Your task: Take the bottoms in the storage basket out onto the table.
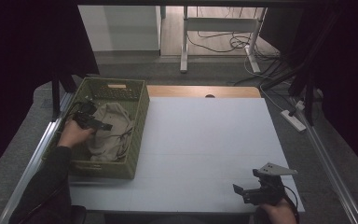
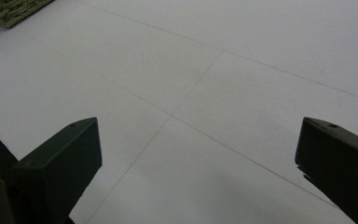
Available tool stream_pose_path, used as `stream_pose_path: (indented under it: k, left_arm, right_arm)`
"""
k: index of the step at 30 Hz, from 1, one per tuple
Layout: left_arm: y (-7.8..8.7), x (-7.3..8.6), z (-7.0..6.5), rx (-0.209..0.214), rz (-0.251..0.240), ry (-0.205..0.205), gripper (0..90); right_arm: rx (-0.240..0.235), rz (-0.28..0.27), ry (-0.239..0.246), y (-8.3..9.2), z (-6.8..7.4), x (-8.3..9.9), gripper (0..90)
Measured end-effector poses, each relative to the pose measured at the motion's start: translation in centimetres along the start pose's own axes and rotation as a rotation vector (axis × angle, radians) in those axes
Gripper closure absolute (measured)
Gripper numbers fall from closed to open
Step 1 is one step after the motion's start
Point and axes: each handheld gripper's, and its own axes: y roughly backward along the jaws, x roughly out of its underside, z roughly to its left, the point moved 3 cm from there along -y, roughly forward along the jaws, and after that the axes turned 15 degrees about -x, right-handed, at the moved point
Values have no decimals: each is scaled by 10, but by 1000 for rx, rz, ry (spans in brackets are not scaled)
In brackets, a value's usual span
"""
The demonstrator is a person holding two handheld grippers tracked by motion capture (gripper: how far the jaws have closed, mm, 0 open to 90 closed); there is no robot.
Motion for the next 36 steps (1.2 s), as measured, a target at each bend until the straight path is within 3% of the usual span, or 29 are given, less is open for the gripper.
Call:
stream_pose_path:
  k: [8,14,16,17,20,27,28,29,30,32,34,36]
  left_arm:
    - [-15,-2,5,-20,71,-10,0]
    - [-28,2,2,28,143,2,0]
    - [-29,3,2,27,157,5,0]
    - [-32,3,0,34,176,30,0]
    - [-34,3,-2,30,197,23,11]
    - [-27,0,-8,8,202,-24,179]
    - [-25,-1,-9,10,201,-34,233]
    - [-23,-2,-12,21,202,-40,397]
    - [-20,-3,-15,28,213,-51,454]
    - [-19,-3,-16,40,214,-55,497]
    - [-17,-4,-18,51,224,-49,609]
    - [-16,-4,-18,46,223,-56,629]
  right_arm:
    - [-1,2,4,0,0,0,9]
    - [-4,2,8,0,0,0,9]
    - [-4,2,10,-1,0,0,9]
    - [-4,2,13,-1,1,0,9]
    - [-4,4,15,-1,1,0,9]
    - [-3,6,17,-1,1,0,9]
    - [-3,7,17,-1,1,0,9]
    - [-1,8,17,-1,1,0,9]
    - [-2,8,18,-1,1,0,9]
    - [-1,8,17,-1,1,0,9]
    - [-1,9,17,-1,1,0,9]
    - [0,8,17,-1,1,0,9]
